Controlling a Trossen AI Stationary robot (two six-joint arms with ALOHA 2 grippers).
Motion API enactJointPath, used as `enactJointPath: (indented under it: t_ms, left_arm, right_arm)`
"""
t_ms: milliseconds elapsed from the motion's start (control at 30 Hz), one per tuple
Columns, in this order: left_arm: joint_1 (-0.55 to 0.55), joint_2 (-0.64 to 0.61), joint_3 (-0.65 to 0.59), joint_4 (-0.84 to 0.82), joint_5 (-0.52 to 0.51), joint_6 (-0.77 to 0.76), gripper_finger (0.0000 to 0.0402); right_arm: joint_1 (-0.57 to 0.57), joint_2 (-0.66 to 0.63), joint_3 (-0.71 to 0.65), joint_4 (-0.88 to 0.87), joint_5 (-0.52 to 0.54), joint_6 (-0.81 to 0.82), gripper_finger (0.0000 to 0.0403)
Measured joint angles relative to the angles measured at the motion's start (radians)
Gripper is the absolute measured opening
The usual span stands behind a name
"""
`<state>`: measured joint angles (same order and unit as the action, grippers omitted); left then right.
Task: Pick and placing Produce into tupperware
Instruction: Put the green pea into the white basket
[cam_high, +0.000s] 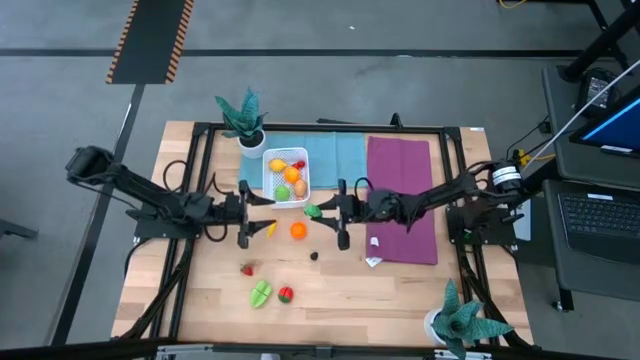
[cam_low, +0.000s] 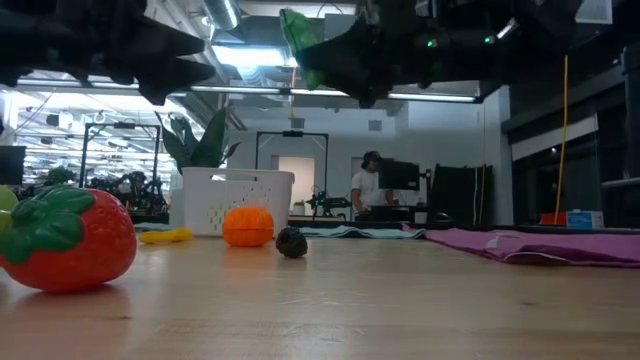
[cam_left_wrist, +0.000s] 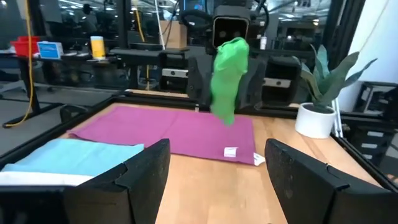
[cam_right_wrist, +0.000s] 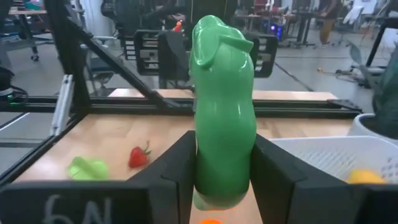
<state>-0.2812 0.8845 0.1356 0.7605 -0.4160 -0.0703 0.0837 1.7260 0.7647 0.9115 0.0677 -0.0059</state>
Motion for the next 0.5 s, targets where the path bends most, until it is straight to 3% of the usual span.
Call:
enactJointPath:
  t_ms: [300,500]
  left_arm:
    - [0.083,0.058,0.001,0.074,0.068,-0.032,0.0254]
    - [0.1,0.152,0.001,0.217,0.071,-0.027,0.0254]
  right_arm:
    - [-0.068,0.12,0.107,0.0,-0.074,-0.007,0.0124]
    - [-0.087,0.145,0.151,0.006,-0.123,-0.008,0.0123]
